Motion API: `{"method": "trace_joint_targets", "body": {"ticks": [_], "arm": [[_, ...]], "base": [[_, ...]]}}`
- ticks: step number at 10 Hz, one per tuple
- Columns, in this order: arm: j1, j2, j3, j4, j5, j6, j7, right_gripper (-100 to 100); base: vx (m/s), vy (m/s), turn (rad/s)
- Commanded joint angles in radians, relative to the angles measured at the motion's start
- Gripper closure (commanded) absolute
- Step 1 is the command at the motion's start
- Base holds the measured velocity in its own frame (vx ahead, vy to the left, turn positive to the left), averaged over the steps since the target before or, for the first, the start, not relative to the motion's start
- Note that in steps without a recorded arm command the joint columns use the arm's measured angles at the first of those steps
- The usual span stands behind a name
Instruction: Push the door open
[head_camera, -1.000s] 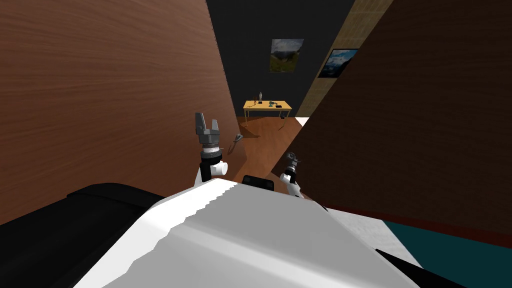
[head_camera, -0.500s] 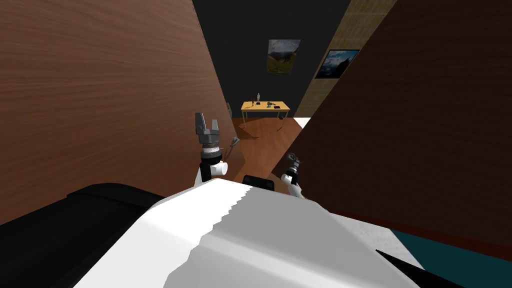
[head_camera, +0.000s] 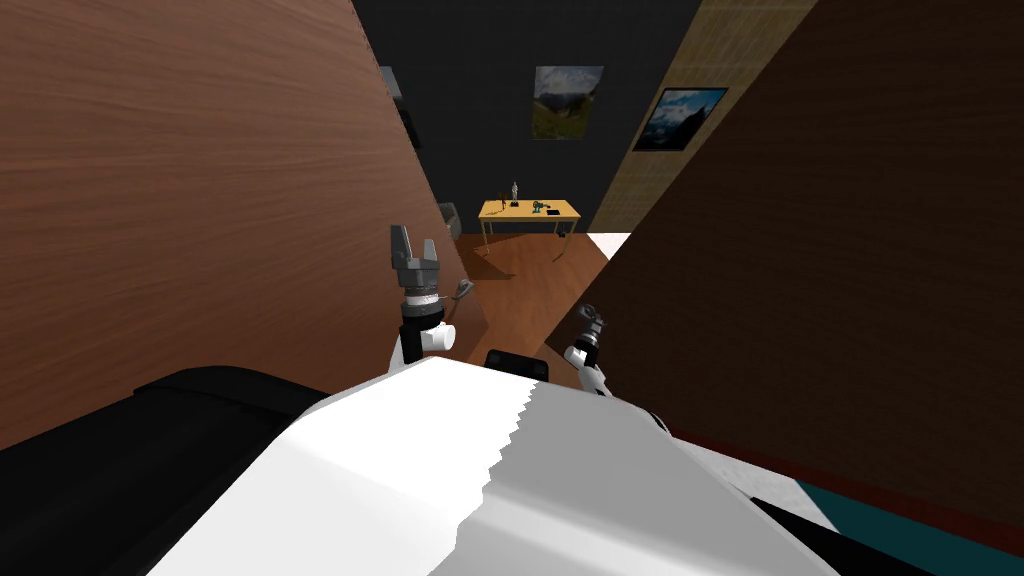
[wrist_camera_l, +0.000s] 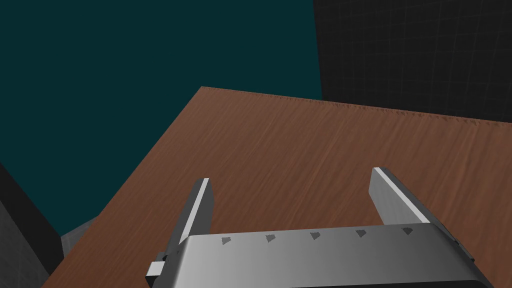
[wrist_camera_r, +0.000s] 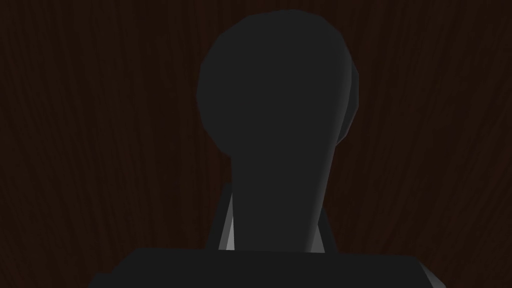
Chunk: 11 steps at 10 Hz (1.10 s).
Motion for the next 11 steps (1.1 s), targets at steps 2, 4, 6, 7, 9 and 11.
{"method": "trace_joint_targets", "body": {"ticks": [2, 4, 6, 7, 9, 11], "arm": [[0.021, -0.009, -0.027, -0.036, -0.018, 0.008, 0.021, 100], [0.021, -0.009, -0.027, -0.036, -0.018, 0.008, 0.021, 100], [0.020, -0.010, -0.047, -0.036, -0.033, 0.003, 0.036, 100], [0.020, -0.009, -0.052, -0.036, -0.037, 0.002, 0.039, 100], [0.019, -0.006, -0.072, -0.036, -0.052, -0.004, 0.054, 100], [0.018, 0.001, -0.091, -0.037, -0.067, -0.009, 0.068, 100]], "base": [[0.044, 0.009, -0.039], [0.130, -0.002, -0.047], [0.085, -0.027, -0.029], [0.196, -0.027, -0.057], [0.218, -0.010, -0.090], [0.156, 0.007, -0.082]]}}
